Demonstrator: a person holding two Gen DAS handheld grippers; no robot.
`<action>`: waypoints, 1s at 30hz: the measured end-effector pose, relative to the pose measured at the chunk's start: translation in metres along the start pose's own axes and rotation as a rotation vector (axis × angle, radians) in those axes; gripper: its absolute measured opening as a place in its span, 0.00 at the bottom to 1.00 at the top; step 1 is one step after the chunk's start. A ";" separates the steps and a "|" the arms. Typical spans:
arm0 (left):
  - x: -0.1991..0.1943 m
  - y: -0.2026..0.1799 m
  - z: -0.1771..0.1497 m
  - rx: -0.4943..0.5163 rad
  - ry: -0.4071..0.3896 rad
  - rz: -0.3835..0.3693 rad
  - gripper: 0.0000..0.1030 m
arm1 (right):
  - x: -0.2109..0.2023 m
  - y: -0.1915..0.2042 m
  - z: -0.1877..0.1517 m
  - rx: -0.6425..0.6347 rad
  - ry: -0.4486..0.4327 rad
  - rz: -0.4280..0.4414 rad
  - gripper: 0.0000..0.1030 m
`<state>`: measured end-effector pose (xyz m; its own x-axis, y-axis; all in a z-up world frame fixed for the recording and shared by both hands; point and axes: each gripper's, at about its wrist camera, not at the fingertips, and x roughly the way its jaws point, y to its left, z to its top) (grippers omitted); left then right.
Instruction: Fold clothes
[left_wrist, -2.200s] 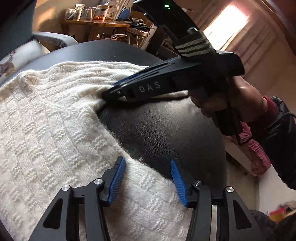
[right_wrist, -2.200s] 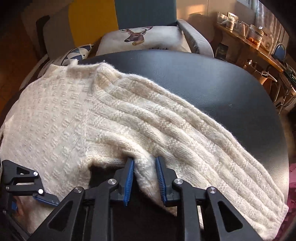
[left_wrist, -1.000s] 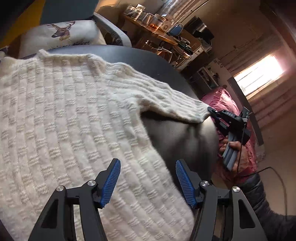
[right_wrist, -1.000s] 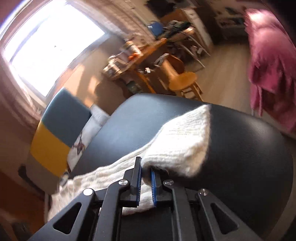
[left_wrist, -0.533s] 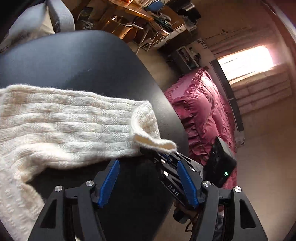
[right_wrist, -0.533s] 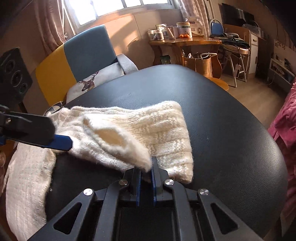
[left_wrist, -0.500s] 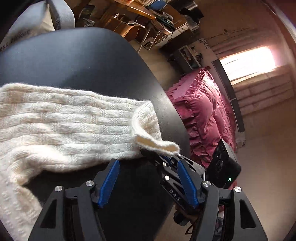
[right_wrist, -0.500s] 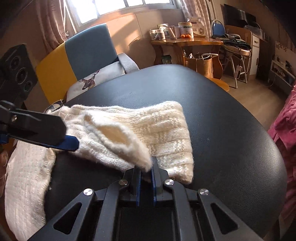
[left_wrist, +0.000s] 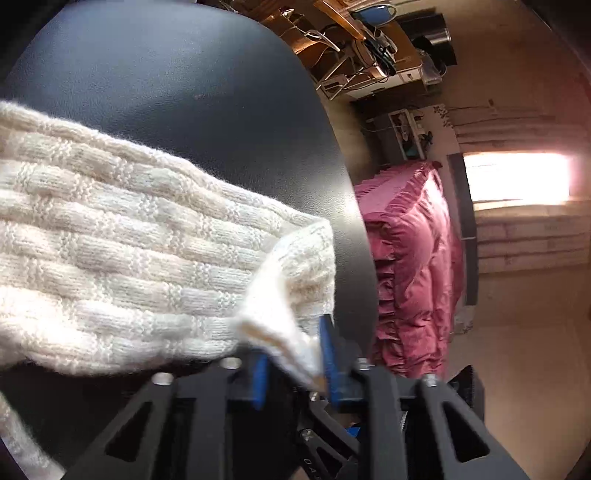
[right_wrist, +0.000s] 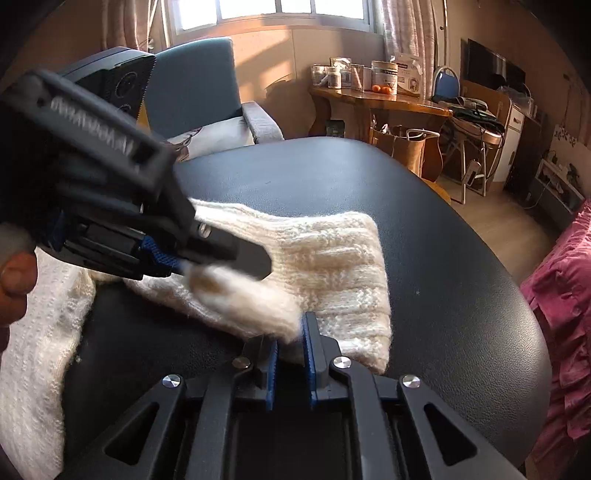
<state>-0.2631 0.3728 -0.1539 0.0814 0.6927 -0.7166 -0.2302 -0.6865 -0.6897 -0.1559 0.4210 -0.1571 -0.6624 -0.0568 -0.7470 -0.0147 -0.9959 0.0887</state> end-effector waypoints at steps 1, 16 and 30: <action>-0.003 -0.004 -0.001 0.029 -0.010 0.015 0.07 | -0.001 -0.003 0.001 0.024 -0.005 0.009 0.15; -0.247 -0.021 0.046 0.134 -0.446 0.027 0.08 | 0.003 -0.028 -0.049 1.079 -0.080 0.977 0.58; -0.290 0.077 0.019 0.118 -0.377 0.236 0.13 | 0.018 0.000 -0.063 1.251 -0.039 0.931 0.74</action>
<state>-0.3232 0.1236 0.0026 -0.3396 0.5675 -0.7501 -0.3110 -0.8204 -0.4798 -0.1202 0.4154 -0.2119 -0.8105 -0.5765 -0.1036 -0.1812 0.0787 0.9803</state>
